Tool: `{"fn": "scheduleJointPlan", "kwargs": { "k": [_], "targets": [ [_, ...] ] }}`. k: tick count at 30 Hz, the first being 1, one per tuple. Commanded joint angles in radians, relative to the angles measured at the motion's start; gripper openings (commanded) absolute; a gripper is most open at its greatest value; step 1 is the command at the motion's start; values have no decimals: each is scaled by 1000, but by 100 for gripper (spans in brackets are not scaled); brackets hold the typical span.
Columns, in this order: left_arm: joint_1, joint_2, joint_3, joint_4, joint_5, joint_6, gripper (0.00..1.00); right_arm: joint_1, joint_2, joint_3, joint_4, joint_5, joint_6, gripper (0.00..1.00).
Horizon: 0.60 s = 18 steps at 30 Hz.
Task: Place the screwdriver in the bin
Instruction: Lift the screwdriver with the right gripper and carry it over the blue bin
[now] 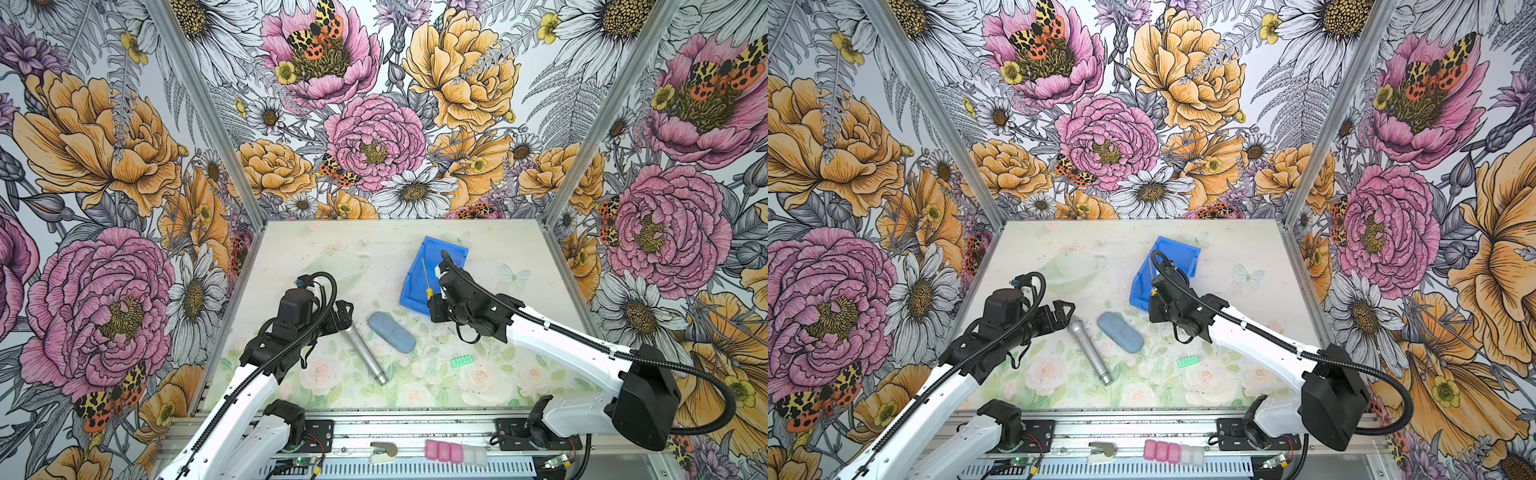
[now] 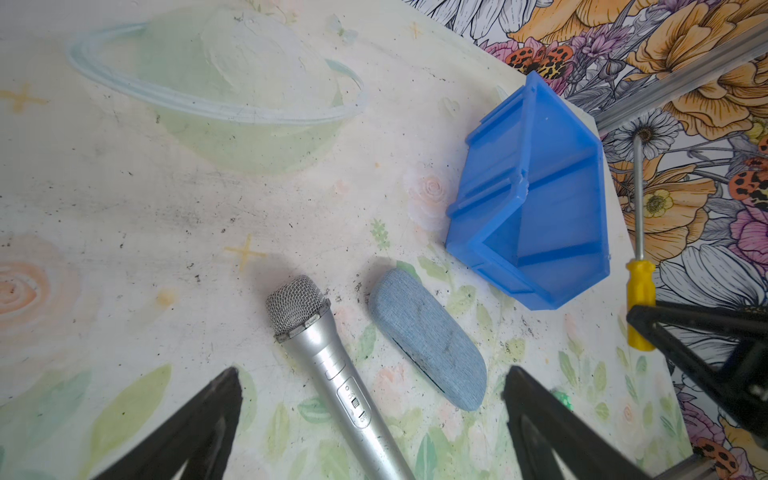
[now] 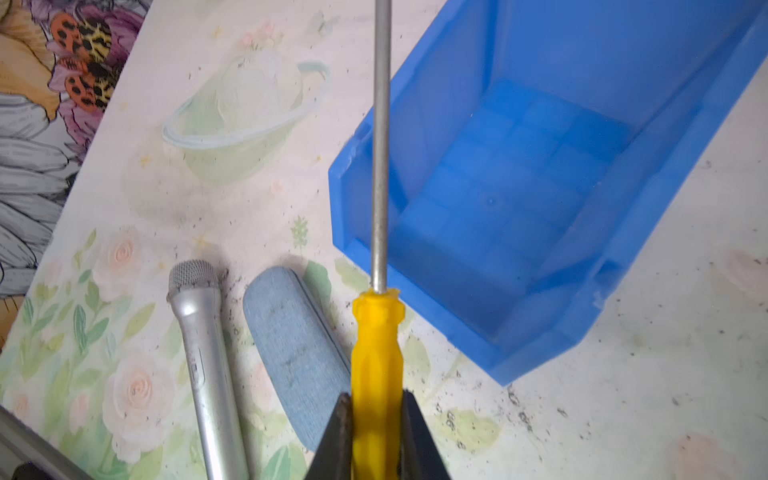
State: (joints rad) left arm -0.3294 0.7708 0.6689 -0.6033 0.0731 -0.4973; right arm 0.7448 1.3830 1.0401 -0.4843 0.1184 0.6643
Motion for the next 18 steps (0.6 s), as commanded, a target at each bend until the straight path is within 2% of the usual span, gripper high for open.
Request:
{"fn": "scheduleJointPlan", "kwargs": {
  "k": [1,8,18],
  "targets": [
    [9,-26,16,-2,-6,16,99,-29,57,63,1,42,67,7],
    [8,-105,8,51,107,31,99,-64,151,157,2,23,80,7],
    [-46,-115,-9,128,261,36,99,-104,251,206,7,7,125,7]
  ]
}}
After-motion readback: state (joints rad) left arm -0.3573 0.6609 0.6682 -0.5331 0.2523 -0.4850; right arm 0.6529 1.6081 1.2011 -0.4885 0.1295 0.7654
